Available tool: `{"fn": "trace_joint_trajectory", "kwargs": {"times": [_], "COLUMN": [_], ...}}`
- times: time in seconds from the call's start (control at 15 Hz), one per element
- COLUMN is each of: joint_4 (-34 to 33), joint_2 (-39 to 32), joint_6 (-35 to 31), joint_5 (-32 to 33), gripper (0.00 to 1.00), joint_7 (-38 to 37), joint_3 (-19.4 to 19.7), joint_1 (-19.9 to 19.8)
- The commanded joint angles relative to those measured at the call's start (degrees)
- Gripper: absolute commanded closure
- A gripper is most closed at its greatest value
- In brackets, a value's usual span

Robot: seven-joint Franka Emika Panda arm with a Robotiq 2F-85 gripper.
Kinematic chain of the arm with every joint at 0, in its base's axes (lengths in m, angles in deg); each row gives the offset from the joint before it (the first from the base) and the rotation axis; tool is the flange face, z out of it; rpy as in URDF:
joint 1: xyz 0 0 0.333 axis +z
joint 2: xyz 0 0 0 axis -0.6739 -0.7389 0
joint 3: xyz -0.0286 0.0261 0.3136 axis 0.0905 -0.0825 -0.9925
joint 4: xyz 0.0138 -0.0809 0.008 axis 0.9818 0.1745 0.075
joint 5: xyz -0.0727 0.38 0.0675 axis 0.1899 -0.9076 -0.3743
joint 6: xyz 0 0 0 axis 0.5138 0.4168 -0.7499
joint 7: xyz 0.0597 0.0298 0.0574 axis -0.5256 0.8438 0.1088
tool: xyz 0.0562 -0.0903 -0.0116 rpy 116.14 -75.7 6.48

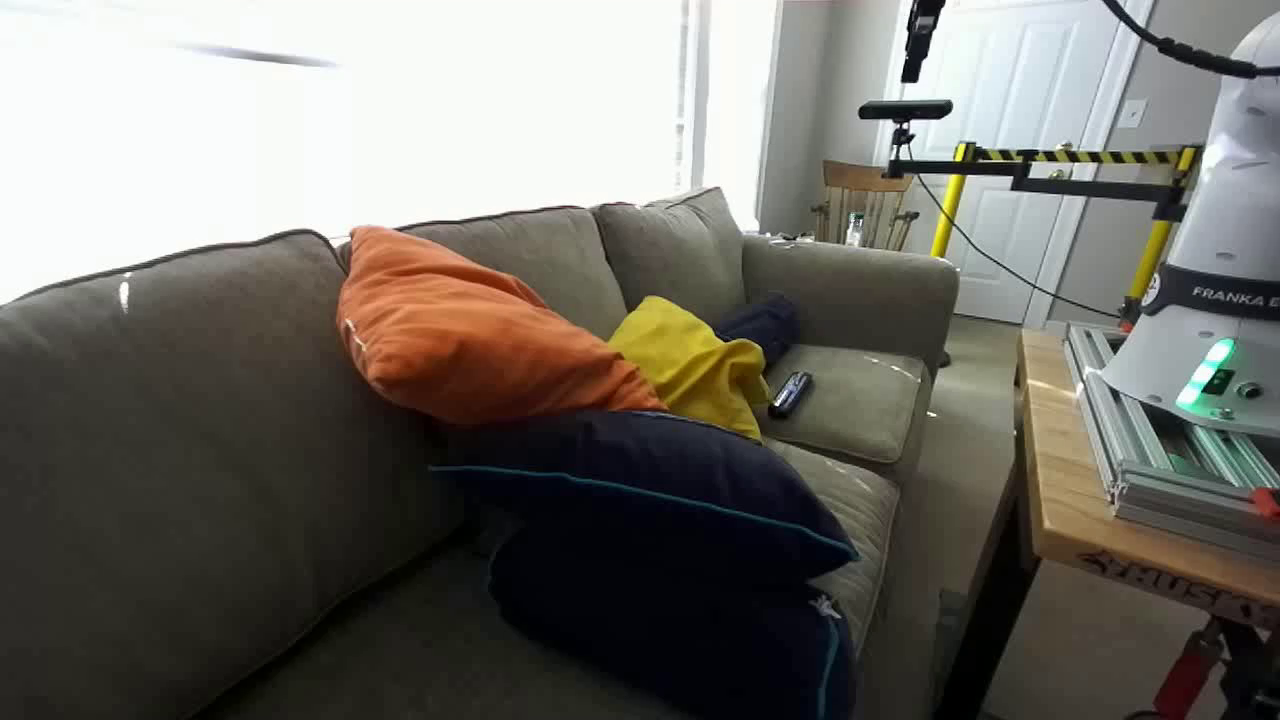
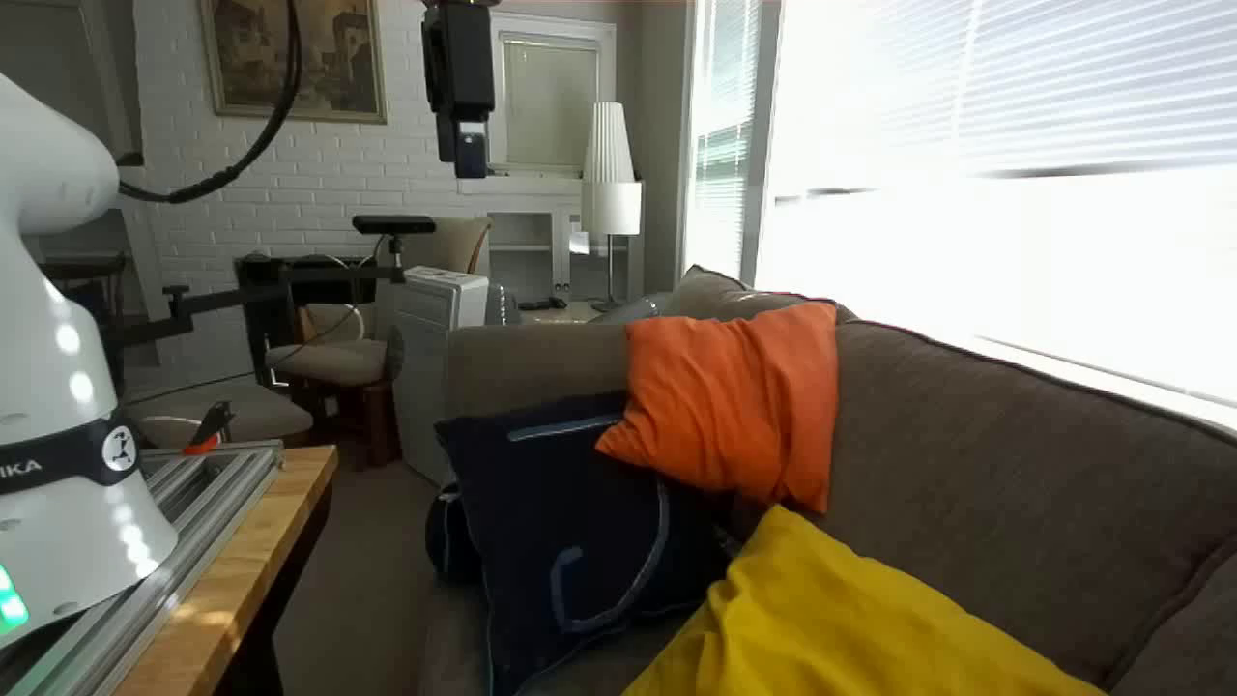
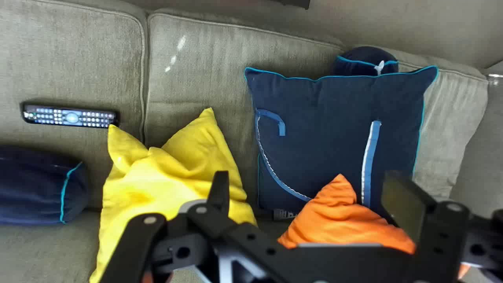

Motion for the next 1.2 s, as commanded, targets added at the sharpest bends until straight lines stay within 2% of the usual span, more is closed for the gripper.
{"fn": "trace_joint_trajectory", "kwargs": {"times": [0.0, 0.27, 0.33, 0.4, 0.6, 0.8, 0.93, 1.13], "joint_4": [-0.12, -0.12, 0.63, 2.63, 4.36, 6.49, 7.46, 9.53], "joint_2": [-0.13, -0.13, -0.65, -1.96, -5.81, -11.33, -14.45, -18.33], "joint_6": [0.15, 0.15, -2.07, -9.58, -22.70, -36.73, -42.08, -46.08], "joint_5": [-0.44, -0.44, 2.94, 5.46, 9.65, 8.21, 6.87, 6.62], "gripper": [0.00, 0.00, 0.00, 0.00, 0.00, 0.00, 0.00, 0.00], "joint_7": [0.40, 0.40, -1.08, -2.07, -5.10, -11.89, -15.41, -15.47], "joint_3": [-0.68, -0.68, -2.35, -3.11, -3.95, -4.18, -4.28, -3.32], "joint_1": [-0.82, -0.82, -2.04, -3.14, -5.70, -7.93, -8.72, -9.25]}}
